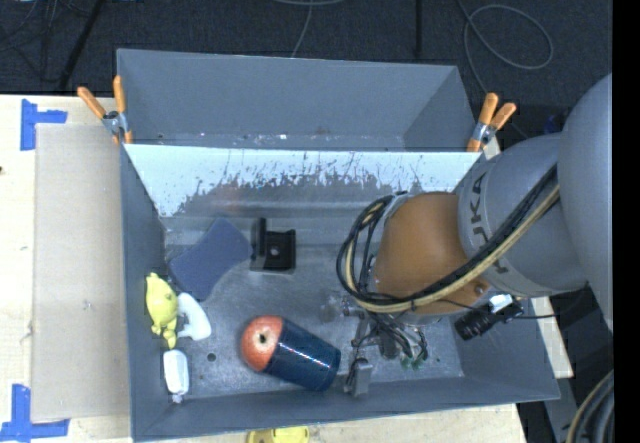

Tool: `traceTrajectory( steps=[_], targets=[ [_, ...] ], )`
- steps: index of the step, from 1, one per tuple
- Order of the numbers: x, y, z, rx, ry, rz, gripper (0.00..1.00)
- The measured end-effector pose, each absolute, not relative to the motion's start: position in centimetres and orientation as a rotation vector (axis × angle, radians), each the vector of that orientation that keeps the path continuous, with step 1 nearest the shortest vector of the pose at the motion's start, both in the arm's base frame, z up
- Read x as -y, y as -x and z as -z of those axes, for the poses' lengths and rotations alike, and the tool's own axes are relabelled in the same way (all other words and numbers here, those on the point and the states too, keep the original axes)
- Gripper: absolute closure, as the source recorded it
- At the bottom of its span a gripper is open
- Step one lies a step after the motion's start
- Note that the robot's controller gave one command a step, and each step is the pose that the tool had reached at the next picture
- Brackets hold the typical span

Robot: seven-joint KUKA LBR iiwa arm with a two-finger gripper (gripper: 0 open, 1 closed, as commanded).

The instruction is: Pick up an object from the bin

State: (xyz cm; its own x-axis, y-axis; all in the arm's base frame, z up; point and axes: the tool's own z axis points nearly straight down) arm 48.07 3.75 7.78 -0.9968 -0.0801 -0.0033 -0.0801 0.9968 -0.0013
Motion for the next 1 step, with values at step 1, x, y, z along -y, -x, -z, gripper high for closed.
traceTrajectory(
  steps=[1],
  targets=[
    [-8.48, -51.05, -8.21, -3.143, -0.011, 0.0, 0.0]
  ],
)
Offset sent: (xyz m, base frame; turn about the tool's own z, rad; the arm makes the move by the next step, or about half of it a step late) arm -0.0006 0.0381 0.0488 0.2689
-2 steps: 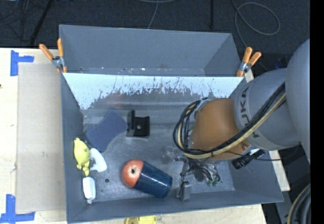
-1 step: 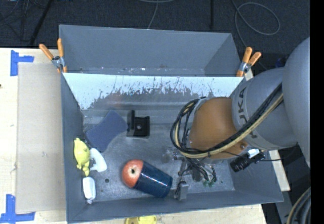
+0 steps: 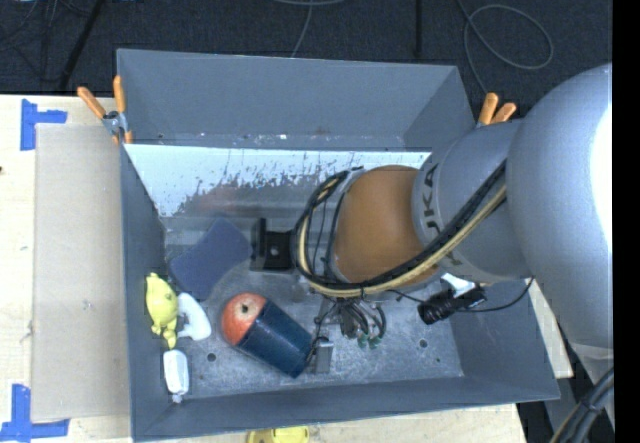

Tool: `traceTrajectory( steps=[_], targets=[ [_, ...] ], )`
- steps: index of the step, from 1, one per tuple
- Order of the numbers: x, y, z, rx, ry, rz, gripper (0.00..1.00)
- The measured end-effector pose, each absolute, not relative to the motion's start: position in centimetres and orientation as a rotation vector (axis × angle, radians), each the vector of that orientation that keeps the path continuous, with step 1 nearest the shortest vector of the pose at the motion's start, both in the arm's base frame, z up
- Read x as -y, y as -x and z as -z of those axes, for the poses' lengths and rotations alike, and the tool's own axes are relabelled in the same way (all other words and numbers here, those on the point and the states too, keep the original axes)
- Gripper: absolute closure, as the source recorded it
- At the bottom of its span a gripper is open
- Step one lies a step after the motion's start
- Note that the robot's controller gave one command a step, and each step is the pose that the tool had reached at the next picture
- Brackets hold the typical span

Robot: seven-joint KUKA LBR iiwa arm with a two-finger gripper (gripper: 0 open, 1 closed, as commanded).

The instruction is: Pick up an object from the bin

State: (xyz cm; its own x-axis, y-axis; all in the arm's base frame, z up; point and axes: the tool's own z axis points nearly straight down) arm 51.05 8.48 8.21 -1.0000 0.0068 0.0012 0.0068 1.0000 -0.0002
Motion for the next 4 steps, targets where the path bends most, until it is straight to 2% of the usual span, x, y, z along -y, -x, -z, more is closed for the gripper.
traceTrajectory(
  steps=[1, 2, 3, 4],
  targets=[
    [-9.2, -49.9, -10.6, 3.137, 0.124, 0.002, 0.0],
    [-10.7, -50.0, -13.4, 3.131, 0.24, -0.002, 0.0],
    [-11.2, -49.9, -13.2, 3.135, -0.227, 0.0, 0.0],
    [-11.6, -49.5, -12.5, 3.117, -0.377, 0.0, 0.0]
  ],
)
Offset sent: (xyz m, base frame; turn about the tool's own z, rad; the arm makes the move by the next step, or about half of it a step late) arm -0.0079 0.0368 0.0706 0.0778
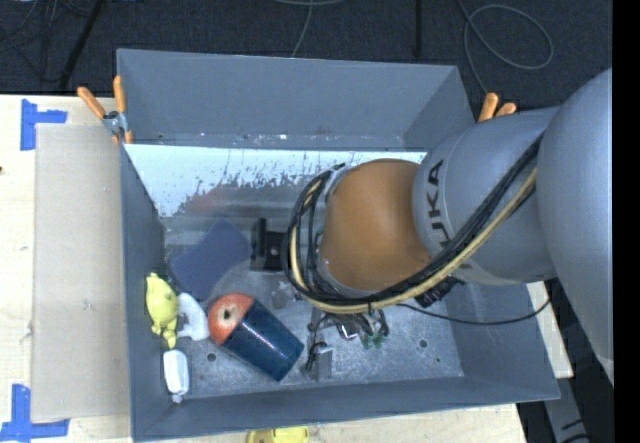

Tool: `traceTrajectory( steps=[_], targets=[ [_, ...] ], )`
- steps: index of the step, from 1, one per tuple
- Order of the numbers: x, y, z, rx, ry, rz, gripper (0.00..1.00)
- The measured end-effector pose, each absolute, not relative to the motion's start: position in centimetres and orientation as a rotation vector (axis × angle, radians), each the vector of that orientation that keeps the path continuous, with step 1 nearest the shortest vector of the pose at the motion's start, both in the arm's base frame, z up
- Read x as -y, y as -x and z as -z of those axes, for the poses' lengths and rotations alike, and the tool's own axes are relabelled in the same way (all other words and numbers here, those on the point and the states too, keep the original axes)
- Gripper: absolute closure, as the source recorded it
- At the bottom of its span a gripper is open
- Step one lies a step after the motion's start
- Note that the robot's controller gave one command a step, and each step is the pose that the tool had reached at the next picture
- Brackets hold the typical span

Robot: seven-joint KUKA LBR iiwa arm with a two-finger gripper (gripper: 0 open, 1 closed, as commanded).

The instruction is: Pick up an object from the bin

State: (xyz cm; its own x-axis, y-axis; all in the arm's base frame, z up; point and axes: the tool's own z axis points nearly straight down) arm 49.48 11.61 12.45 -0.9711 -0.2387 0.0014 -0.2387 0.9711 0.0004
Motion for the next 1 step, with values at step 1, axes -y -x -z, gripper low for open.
traceTrajectory(
  steps=[1],
  targets=[
    [-12.2, -49.05, -11.81, 3.138, 0.062, -0.001, 0.0]
  ],
)
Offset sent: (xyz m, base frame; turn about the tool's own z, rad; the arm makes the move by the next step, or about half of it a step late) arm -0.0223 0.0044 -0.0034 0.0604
